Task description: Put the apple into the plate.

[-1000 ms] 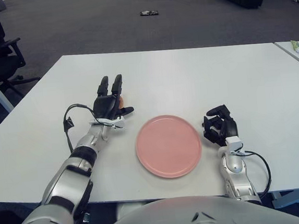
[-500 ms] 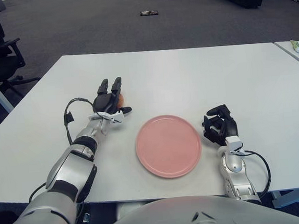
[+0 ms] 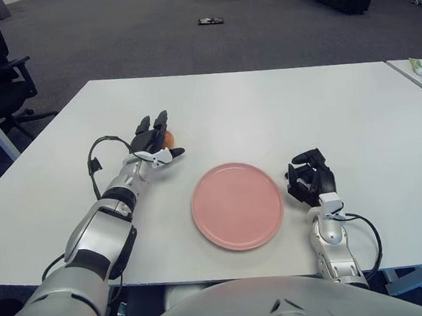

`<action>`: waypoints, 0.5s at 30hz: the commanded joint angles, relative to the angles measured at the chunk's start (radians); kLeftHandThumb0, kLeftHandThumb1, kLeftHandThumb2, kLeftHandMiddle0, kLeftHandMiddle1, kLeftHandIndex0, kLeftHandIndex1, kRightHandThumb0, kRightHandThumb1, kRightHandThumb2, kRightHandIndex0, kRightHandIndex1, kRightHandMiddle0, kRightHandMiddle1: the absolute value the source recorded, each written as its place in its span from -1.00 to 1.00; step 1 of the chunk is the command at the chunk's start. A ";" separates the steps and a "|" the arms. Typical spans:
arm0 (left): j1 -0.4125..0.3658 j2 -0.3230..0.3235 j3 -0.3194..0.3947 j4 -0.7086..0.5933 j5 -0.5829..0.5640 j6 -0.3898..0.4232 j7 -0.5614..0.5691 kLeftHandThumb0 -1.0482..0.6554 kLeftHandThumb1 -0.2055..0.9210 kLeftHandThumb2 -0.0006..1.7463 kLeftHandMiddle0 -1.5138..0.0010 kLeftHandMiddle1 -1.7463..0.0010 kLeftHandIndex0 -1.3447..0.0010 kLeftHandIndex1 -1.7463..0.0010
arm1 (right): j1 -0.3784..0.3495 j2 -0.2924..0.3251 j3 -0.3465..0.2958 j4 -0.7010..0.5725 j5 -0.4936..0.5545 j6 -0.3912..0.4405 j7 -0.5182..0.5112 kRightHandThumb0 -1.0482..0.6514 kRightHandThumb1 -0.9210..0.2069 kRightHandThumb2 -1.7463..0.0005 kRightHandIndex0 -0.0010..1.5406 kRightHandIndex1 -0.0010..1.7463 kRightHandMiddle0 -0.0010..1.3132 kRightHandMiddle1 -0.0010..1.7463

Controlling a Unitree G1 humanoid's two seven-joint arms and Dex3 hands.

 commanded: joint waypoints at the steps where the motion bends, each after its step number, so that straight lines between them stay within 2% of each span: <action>1: 0.058 -0.022 0.009 0.048 -0.030 0.046 -0.101 -0.92 1.00 -0.53 1.00 1.00 1.00 1.00 | 0.013 -0.005 -0.005 0.010 -0.006 0.024 -0.004 -0.22 -0.57 0.01 -0.22 0.59 -0.48 1.00; 7: 0.060 -0.018 0.021 0.047 -0.062 0.054 -0.138 -0.90 1.00 -0.44 1.00 1.00 0.96 0.98 | 0.013 -0.006 -0.004 0.010 -0.006 0.025 -0.004 -0.22 -0.57 0.01 -0.23 0.58 -0.48 1.00; 12: 0.059 -0.014 0.014 0.045 -0.067 0.052 -0.142 -0.87 1.00 -0.41 1.00 1.00 0.99 0.79 | 0.015 -0.004 -0.005 0.008 -0.002 0.021 -0.004 -0.22 -0.56 0.01 -0.23 0.58 -0.48 1.00; 15: 0.059 -0.007 0.002 0.043 -0.057 0.044 -0.140 -0.85 1.00 -0.39 0.93 0.96 1.00 0.55 | 0.018 -0.001 -0.005 0.004 0.004 0.016 -0.001 -0.21 -0.58 0.02 -0.23 0.57 -0.49 1.00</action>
